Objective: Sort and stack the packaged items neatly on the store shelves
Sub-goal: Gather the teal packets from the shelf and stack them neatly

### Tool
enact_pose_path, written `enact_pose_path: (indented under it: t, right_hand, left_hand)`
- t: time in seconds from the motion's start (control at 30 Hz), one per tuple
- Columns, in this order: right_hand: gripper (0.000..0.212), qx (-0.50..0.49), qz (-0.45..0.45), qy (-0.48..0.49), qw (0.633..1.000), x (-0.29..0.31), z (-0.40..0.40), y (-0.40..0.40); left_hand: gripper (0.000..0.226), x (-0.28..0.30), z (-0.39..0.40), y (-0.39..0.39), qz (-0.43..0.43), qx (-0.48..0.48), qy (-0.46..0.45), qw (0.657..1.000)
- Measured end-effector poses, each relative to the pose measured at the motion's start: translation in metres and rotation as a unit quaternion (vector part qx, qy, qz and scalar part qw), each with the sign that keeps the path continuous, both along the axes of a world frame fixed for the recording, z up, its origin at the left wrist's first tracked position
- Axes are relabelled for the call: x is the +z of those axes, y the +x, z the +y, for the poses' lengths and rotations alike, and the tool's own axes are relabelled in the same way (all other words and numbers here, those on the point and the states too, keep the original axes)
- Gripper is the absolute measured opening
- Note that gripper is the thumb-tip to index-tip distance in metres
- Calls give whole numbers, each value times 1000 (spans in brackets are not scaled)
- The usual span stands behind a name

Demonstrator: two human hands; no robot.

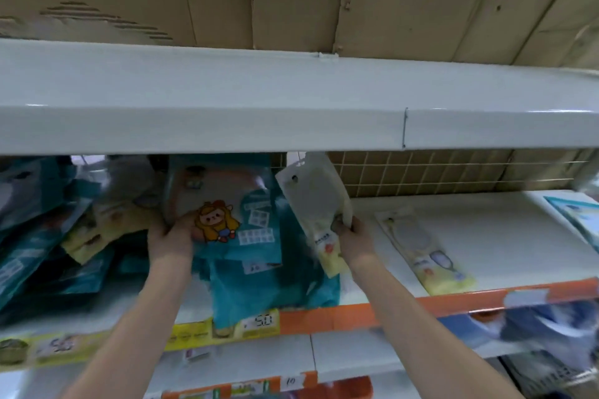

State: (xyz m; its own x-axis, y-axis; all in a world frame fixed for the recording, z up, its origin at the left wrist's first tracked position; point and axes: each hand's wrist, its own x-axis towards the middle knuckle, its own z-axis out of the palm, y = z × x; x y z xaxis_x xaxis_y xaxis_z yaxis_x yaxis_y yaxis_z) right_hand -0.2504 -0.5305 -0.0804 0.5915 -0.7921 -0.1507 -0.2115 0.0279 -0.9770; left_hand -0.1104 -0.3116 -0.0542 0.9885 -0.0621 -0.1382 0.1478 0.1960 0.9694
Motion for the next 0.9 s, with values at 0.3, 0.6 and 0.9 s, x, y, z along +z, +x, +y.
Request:
enact_pose_path:
  t: [0.3,0.6,0.9]
  right_hand:
    - [30,-32,59,97,993,-28,-114,-90]
    - [20,-8,154,-113,981,-53,-196,-152]
    - [27,72,338,-384,856,-70,-212,-158]
  left_hand:
    - [18,-28,-91,-94,38,-31,-2,999]
    - [51,-46,-161,-157,112,0,-17,994]
    - [39,-48,-170,-183,104,6,21,994]
